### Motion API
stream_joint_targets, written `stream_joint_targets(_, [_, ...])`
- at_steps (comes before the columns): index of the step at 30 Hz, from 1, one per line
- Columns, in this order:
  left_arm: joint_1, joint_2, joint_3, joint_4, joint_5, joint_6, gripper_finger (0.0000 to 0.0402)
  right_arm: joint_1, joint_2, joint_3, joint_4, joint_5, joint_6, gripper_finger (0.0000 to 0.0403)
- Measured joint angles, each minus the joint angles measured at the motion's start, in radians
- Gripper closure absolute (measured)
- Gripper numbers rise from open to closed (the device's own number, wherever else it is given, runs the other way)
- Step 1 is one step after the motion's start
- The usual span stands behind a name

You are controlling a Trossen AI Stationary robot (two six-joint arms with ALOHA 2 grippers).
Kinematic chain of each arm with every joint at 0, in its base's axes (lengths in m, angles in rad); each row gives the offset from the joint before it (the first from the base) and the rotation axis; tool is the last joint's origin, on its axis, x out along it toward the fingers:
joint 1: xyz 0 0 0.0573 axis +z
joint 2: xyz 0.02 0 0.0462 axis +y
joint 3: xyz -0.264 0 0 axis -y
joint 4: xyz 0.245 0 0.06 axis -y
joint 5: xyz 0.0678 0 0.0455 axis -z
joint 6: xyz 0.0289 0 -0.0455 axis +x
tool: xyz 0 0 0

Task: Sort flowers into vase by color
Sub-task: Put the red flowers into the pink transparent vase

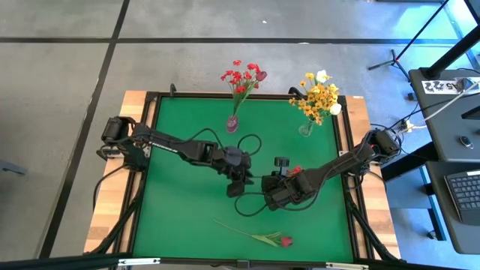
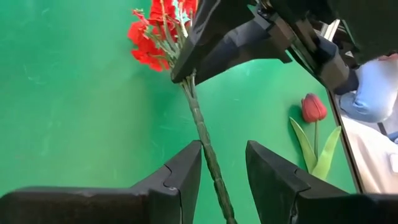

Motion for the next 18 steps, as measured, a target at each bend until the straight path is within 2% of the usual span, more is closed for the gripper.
stream_joint_targets(11, [0.031,0.0,0.0,-0.005,-0.002,0.001,0.0285,-0.001,0.0,0.0,0.0,0.0,0.001,0.0382])
stream_joint_targets(18, [0.028,0.0,0.0,-0.015,-0.002,0.028,0.0359,0.0,0.0,0.0,0.0,0.008,0.001,0.0382])
